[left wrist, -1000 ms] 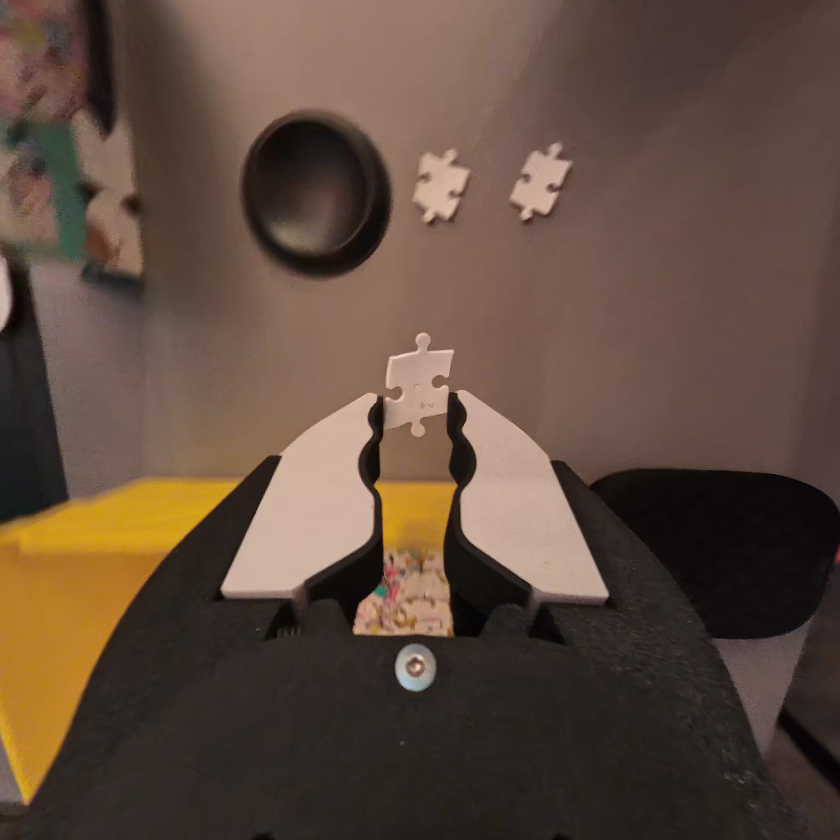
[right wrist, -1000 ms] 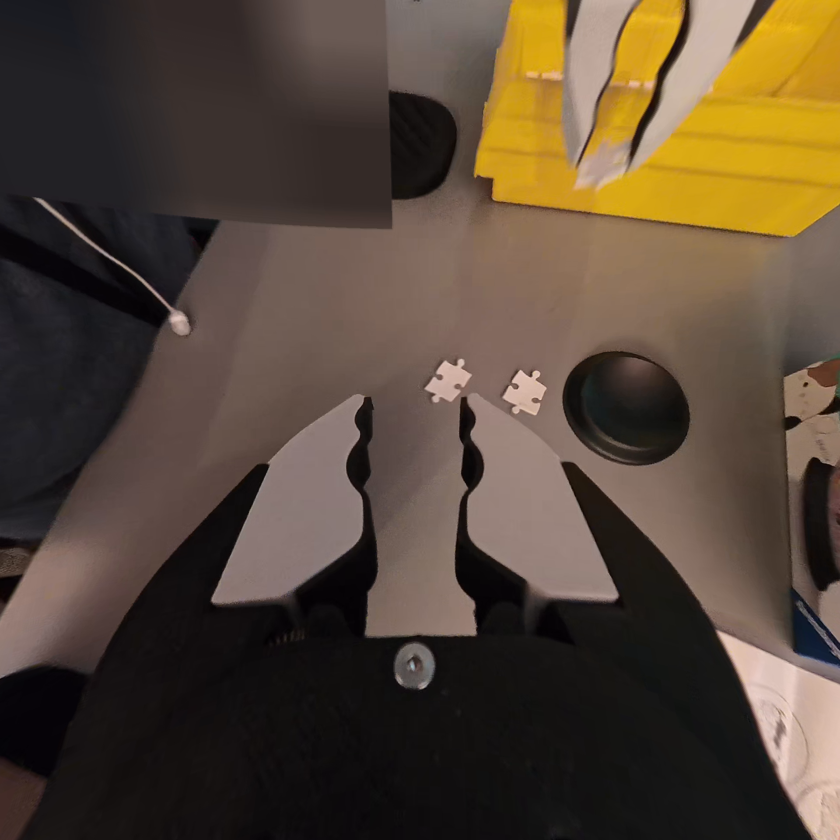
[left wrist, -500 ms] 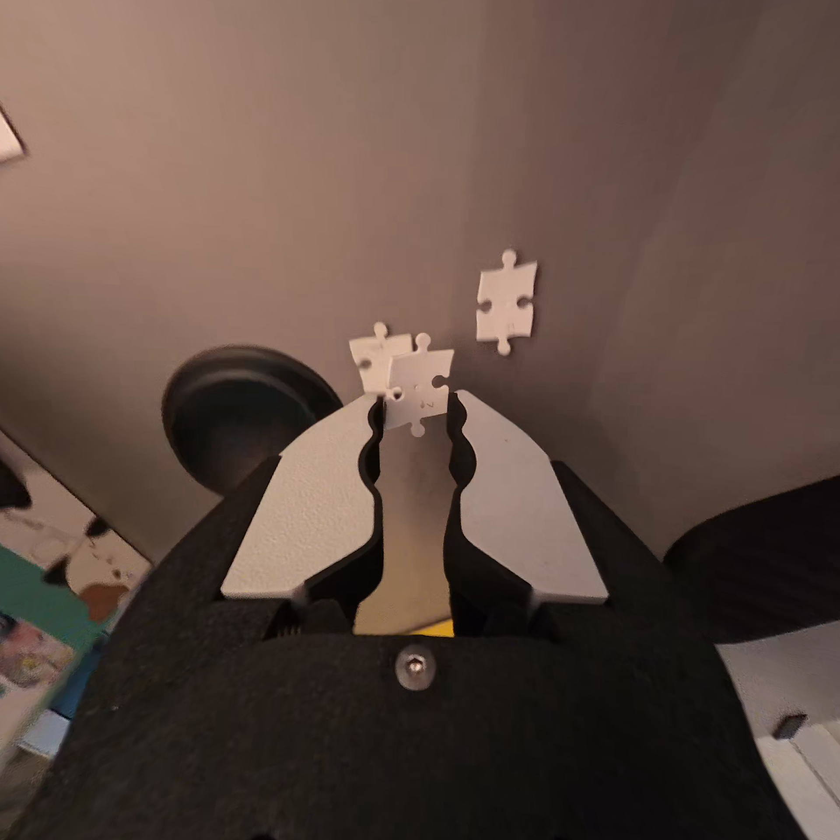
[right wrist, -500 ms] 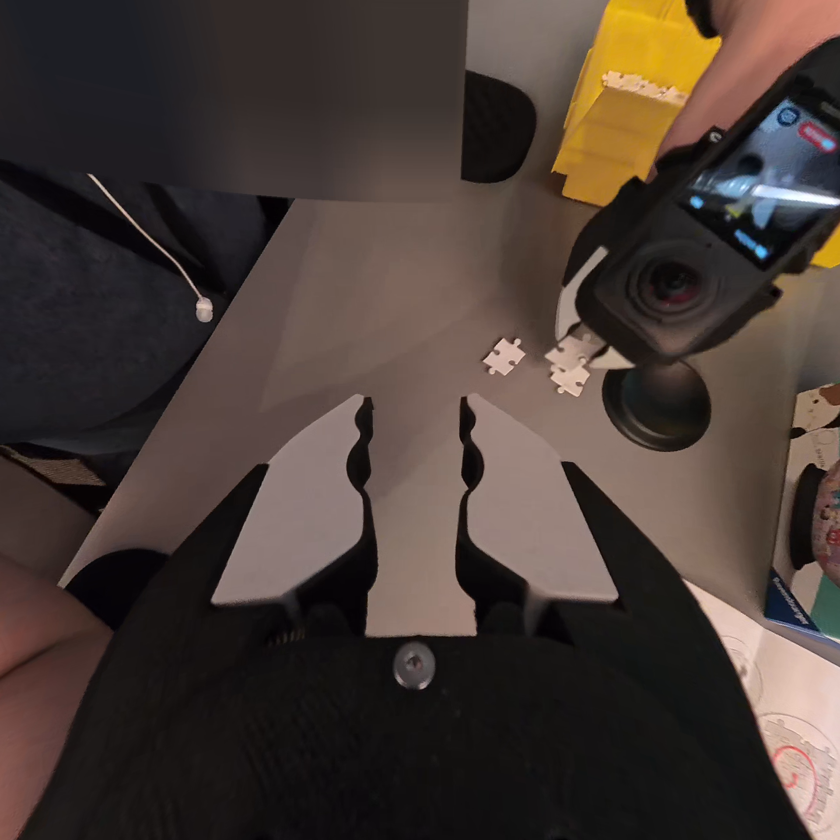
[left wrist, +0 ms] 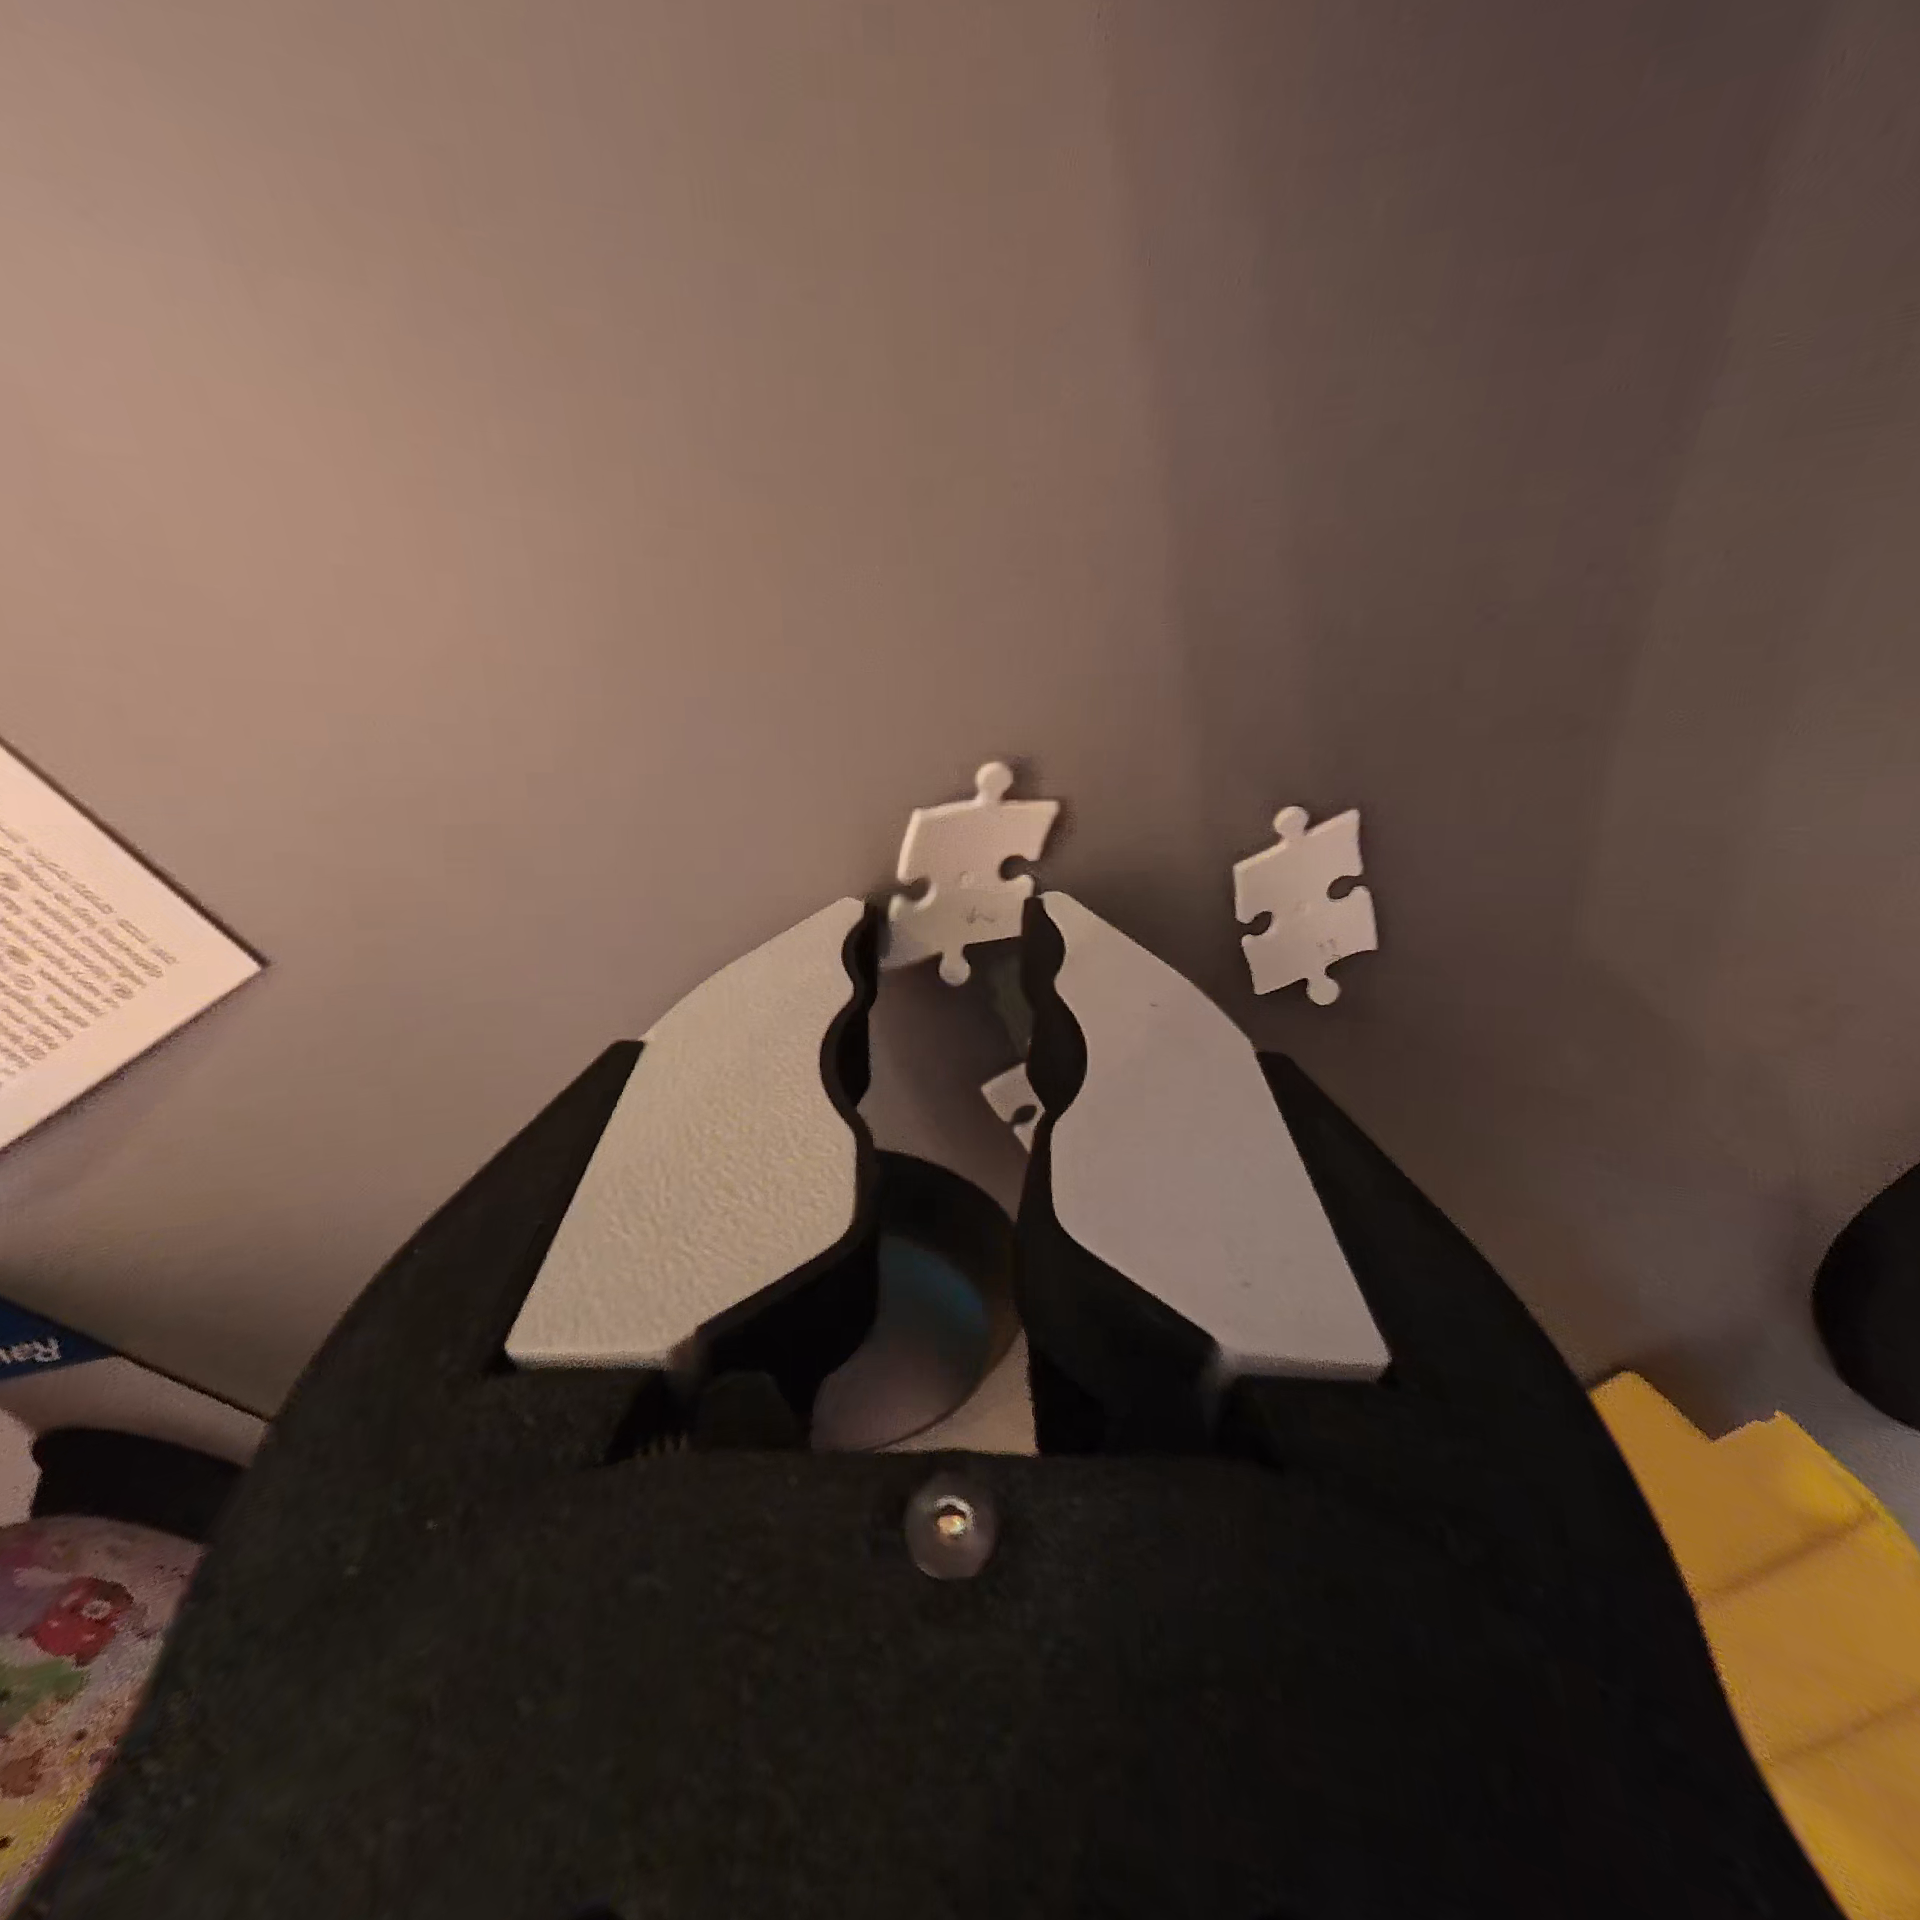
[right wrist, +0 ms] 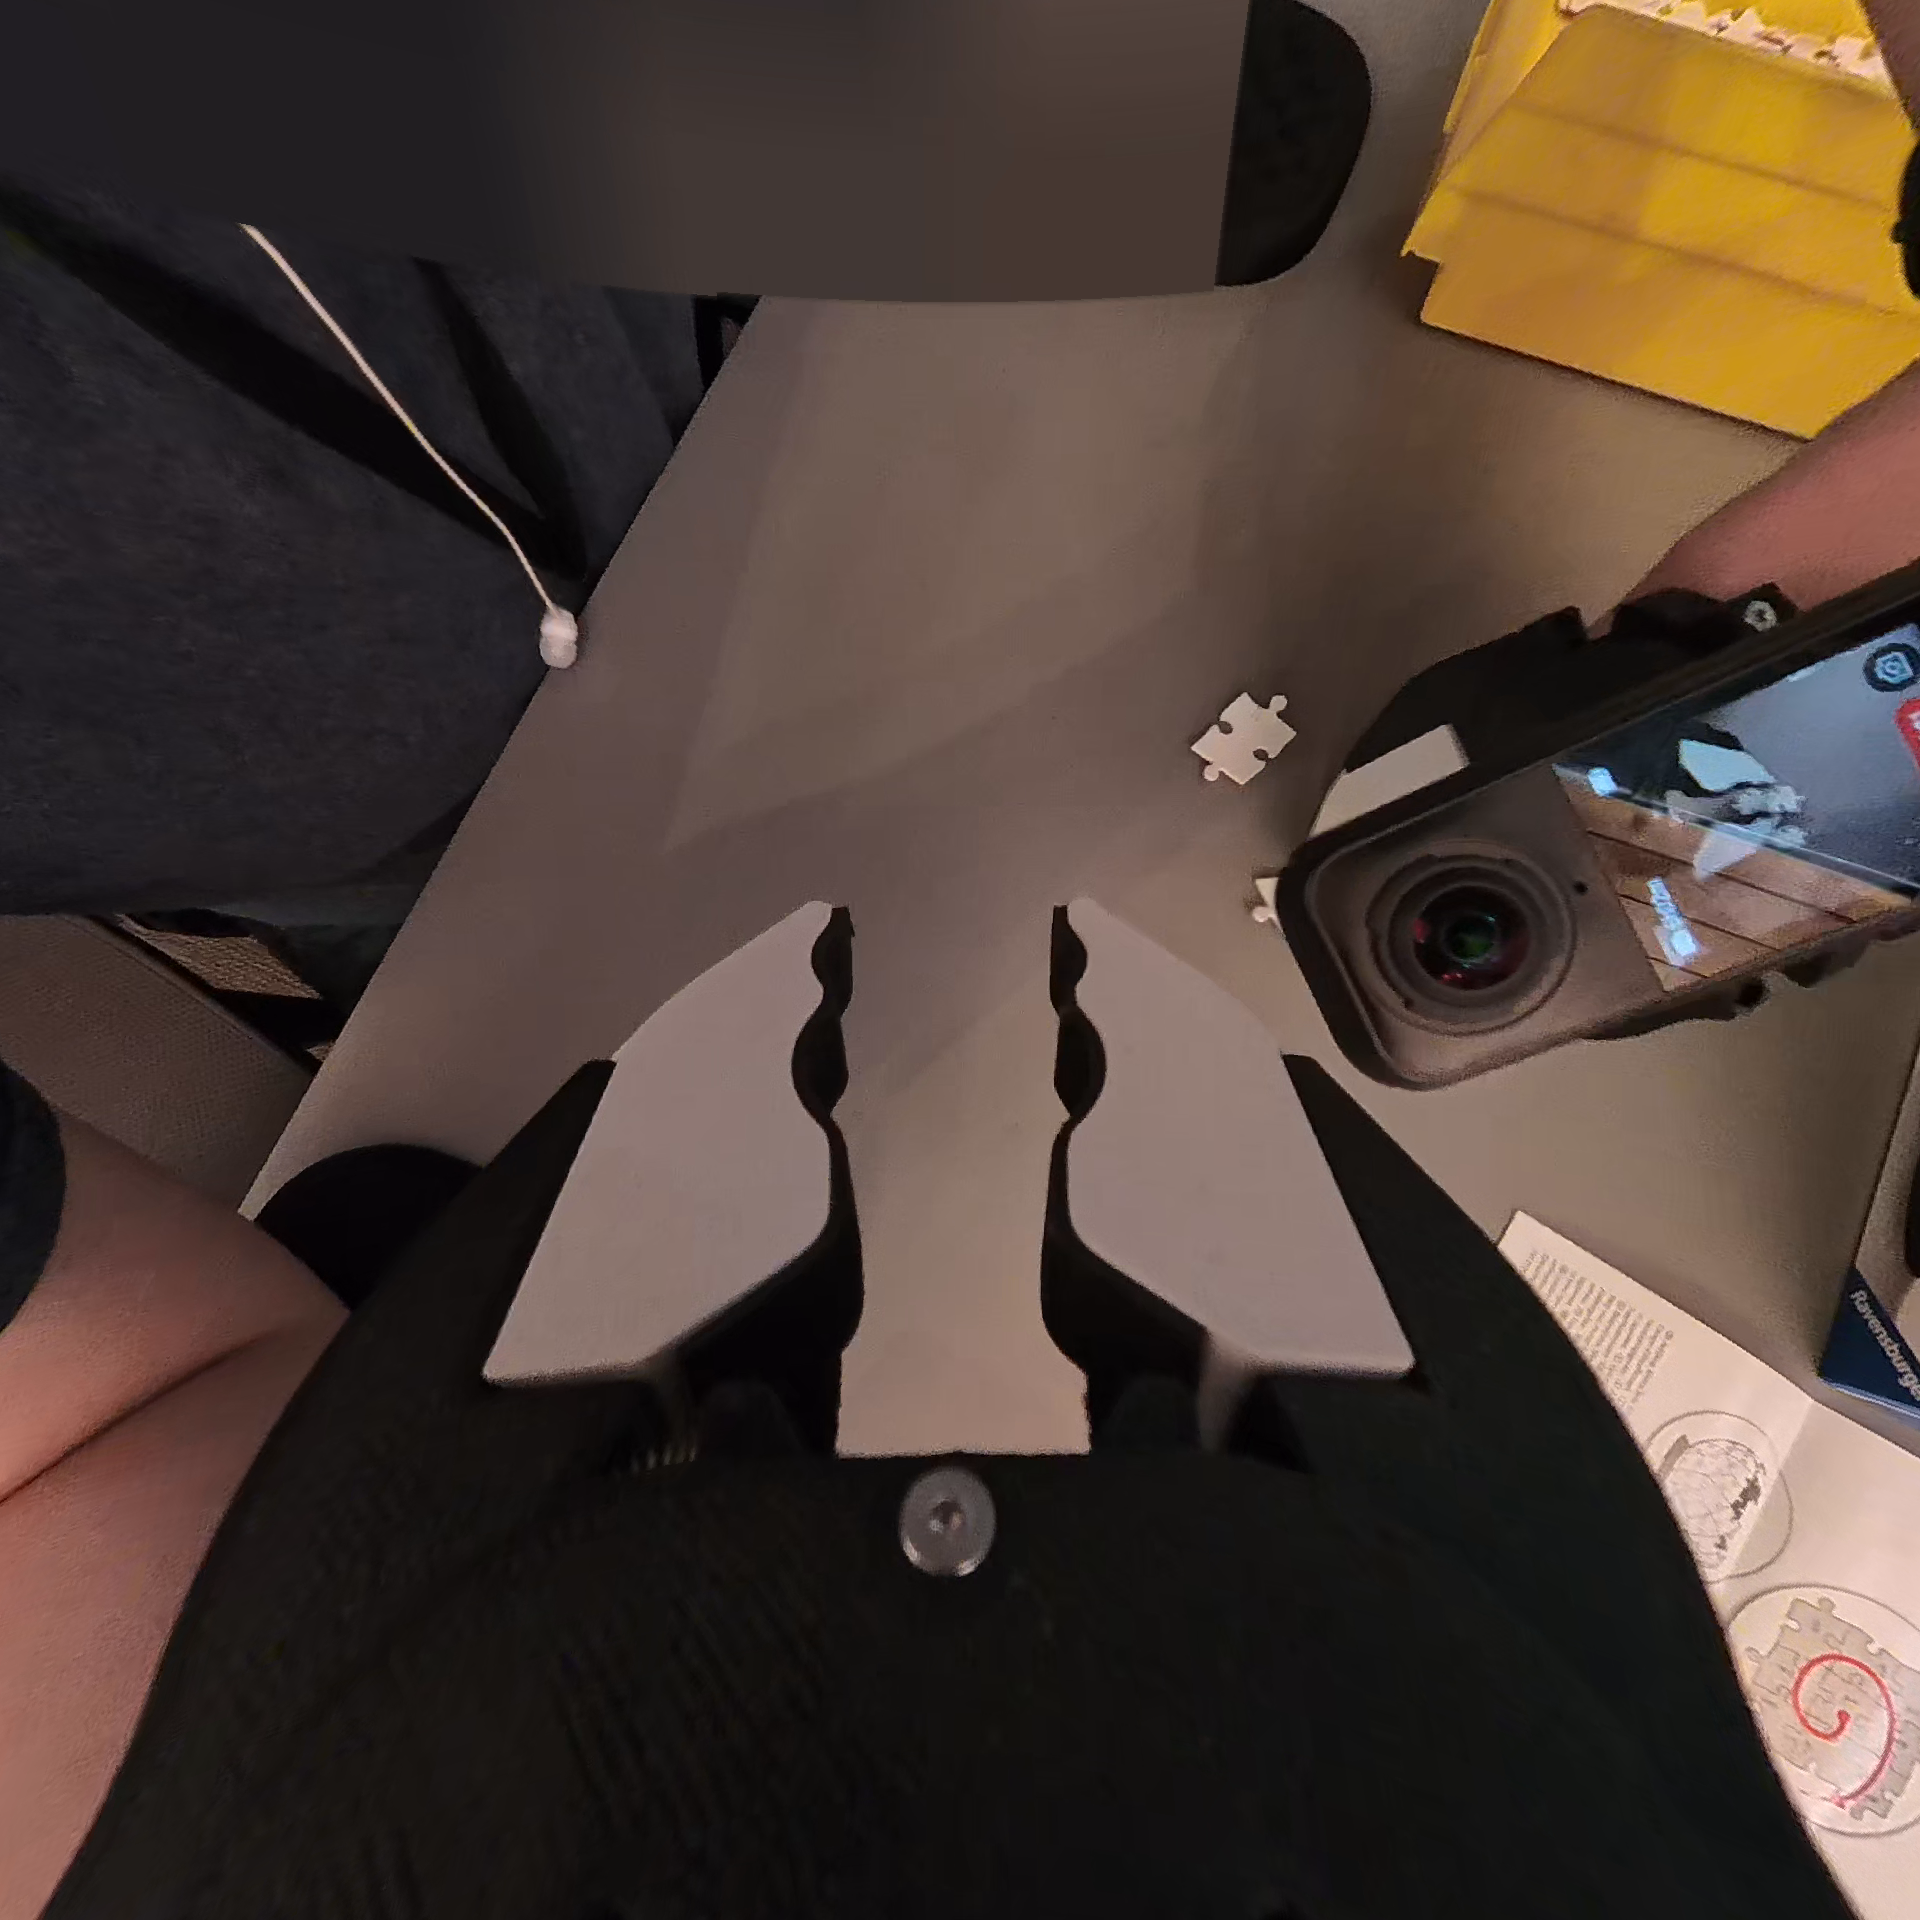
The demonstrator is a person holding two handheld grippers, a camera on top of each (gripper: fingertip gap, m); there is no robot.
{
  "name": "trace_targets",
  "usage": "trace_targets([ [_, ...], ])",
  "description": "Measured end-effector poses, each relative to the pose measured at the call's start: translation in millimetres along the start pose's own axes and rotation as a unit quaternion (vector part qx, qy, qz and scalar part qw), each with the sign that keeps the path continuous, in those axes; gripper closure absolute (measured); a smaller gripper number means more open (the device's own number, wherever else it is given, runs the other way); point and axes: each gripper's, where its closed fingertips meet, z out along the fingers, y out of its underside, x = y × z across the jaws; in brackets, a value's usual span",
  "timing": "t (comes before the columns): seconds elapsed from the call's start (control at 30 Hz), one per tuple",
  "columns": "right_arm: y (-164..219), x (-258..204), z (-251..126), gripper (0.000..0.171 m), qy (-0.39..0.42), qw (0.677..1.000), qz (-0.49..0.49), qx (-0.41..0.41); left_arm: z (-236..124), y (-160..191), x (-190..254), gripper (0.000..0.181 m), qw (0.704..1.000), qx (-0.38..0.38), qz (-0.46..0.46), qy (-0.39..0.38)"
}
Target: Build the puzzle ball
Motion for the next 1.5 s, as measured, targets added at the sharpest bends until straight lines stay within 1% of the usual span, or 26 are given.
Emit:
trace_targets([
  [0.03, 1, 0, 0, 0.133, -0.003, 1.0, 0.002, 0.0, -1, 0, -3, 0.15, 1.0, 0.0, -0.002, -0.002],
  [0.1, 3, 1, 2, 0.133, -0.007, 1.0, 0.006, -0.003, -3, 3, -10, 0.133, 1.0, -0.005, -0.014, -0.01],
  [0.13, 3, 1, 2, 0.133, -0.008, 1.0, 0.006, -0.005, -4, 5, -12, 0.13, 1.0, -0.004, -0.022, -0.011],
  [0.2, 4, 0, 2, 0.133, -0.011, 1.0, 0.006, -0.006, -11, 8, -13, 0.132, 0.999, 0.006, -0.037, -0.019],
  [0.3, 4, -1, 1, 0.133, -0.011, 1.0, 0.004, -0.005, -30, 23, -13, 0.137, 0.995, 0.015, -0.075, -0.062],
  [0.4, 3, -1, -1, 0.133, -0.009, 1.0, 0.0, -0.001, -65, 38, -4, 0.141, 0.981, 0.059, -0.136, -0.122],
  [0.47, 2, -1, -1, 0.133, -0.006, 1.0, -0.002, -0.001, -95, 46, 7, 0.143, 0.961, 0.113, -0.176, -0.18],
  [0.5, 2, 0, -1, 0.133, -0.004, 1.0, -0.002, -0.002, -113, 50, 12, 0.147, 0.945, 0.146, -0.198, -0.215],
  [0.57, 1, 1, 0, 0.133, -0.001, 1.0, -0.002, -0.003, -148, 60, 29, 0.147, 0.902, 0.224, -0.248, -0.273],
  [0.67, -1, 5, 3, 0.133, 0.005, 1.0, -0.004, -0.001, -191, 87, 62, 0.147, 0.824, 0.317, -0.324, -0.341],
  [0.73, -4, 9, 5, 0.133, 0.012, 1.0, -0.006, 0.006, -208, 118, 84, 0.147, 0.768, 0.349, -0.37, -0.389],
  [0.77, -6, 11, 6, 0.133, 0.016, 1.0, -0.006, 0.01, -213, 135, 94, 0.146, 0.742, 0.36, -0.392, -0.408],
  [0.83, -9, 18, 7, 0.133, 0.026, 0.999, -0.005, 0.02, -216, 179, 113, 0.143, 0.692, 0.35, -0.446, -0.447],
  [0.87, -10, 21, 7, 0.133, 0.032, 0.999, -0.003, 0.025, -214, 199, 121, 0.143, 0.677, 0.338, -0.466, -0.459],
  [0.93, -13, 29, 7, 0.133, 0.047, 0.998, -0.001, 0.035, -206, 236, 133, 0.15, 0.662, 0.298, -0.504, -0.467],
  [0.97, -14, 32, 6, 0.133, 0.054, 0.998, 0.001, 0.041, -198, 254, 136, 0.15, 0.664, 0.268, -0.523, -0.463],
  [1.07, -16, 40, 5, 0.133, 0.074, 0.996, 0.008, 0.048, -165, 297, 137, 0.149, 0.681, 0.174, -0.57, -0.425],
  [1.17, -15, 44, 4, 0.133, 0.087, 0.995, 0.014, 0.044, -122, 323, 125, 0.138, 0.705, 0.11, -0.604, -0.355],
  [1.2, -14, 45, 4, 0.133, 0.089, 0.995, 0.017, 0.042, -108, 326, 119, 0.137, 0.715, 0.105, -0.612, -0.322],
  [1.33, -8, 49, 5, 0.133, 0.095, 0.995, 0.029, 0.031, -68, 349, 98, 0.139, 0.72, 0.092, -0.652, -0.218],
  [1.4, -5, 50, 6, 0.133, 0.094, 0.995, 0.034, 0.029, -56, 358, 91, 0.139, 0.721, 0.083, -0.662, -0.185],
  [1.5, -1, 52, 7, 0.133, 0.092, 0.995, 0.041, 0.024, -48, 369, 83, 0.137, 0.727, 0.063, -0.66, -0.177],
])
